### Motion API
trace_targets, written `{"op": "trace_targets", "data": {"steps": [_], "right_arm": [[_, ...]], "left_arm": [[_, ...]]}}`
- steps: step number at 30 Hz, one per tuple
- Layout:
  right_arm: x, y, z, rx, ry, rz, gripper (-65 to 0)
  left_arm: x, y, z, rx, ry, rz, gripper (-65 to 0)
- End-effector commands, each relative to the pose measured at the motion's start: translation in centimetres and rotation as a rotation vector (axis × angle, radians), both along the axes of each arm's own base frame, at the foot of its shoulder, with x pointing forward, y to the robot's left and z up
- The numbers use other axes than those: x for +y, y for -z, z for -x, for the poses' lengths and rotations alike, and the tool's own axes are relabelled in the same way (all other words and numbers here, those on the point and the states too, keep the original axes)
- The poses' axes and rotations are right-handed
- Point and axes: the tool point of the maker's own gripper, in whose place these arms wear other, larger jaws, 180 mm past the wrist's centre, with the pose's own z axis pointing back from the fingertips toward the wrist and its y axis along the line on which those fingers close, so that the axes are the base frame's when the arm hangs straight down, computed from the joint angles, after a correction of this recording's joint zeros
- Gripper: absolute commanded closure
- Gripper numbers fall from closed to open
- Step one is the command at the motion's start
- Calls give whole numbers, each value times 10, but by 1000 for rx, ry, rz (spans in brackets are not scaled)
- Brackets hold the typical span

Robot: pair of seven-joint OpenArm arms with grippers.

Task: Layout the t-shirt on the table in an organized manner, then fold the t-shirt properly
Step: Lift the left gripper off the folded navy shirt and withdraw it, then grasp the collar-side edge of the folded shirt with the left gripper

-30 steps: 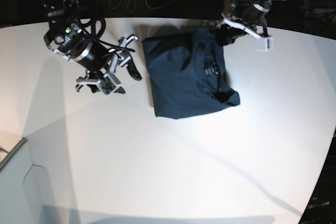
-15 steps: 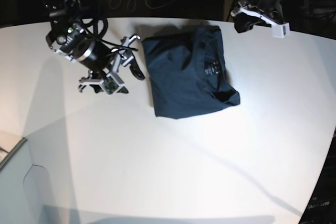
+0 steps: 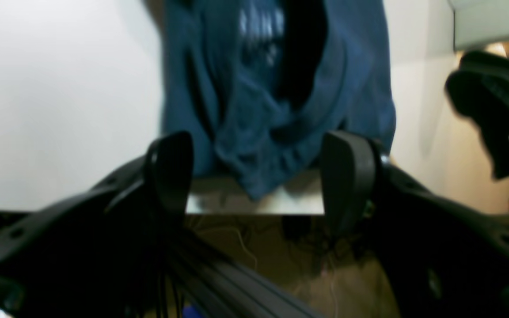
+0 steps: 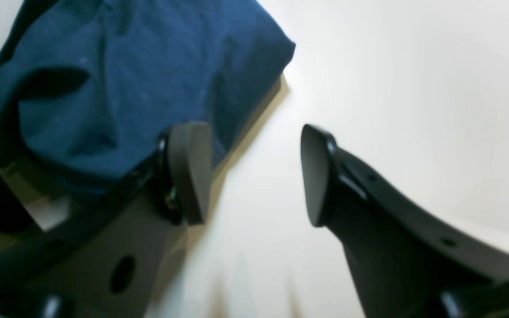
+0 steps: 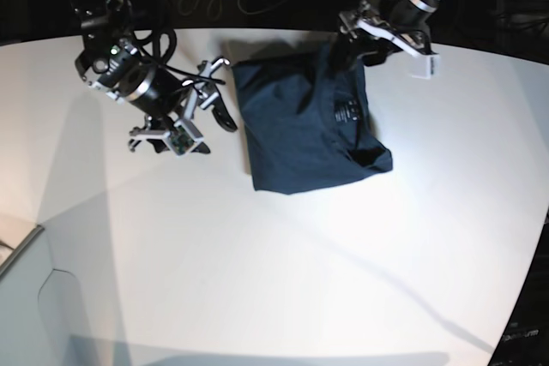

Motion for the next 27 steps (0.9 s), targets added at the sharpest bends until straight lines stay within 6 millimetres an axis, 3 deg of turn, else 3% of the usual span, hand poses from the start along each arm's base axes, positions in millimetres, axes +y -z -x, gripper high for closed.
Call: {"op": "trace_targets", "data": {"steps": [1, 5, 14, 23, 24, 27], "right_arm": [[3, -12, -5, -39, -5, -33, -326], [0, -12, -6, -40, 2, -29, -326], [-1, -12, -6, -40, 3, -26, -326], [-1, -13, -6, -42, 2, -26, -326], [-1, -13, -6, -42, 2, -26, -326], [-1, -13, -7, -43, 2, -26, -326]], "left_arm": [[-3, -1, -1, -7, 9, 10, -436], [-9, 6, -1, 7, 26, 13, -435], [-11, 2, -11, -18, 31, 16, -420], [-10, 0, -15, -28, 30, 15, -29], [-10, 1, -15, -26, 28, 14, 0], [-11, 0, -11, -21, 30, 22, -4]]}}
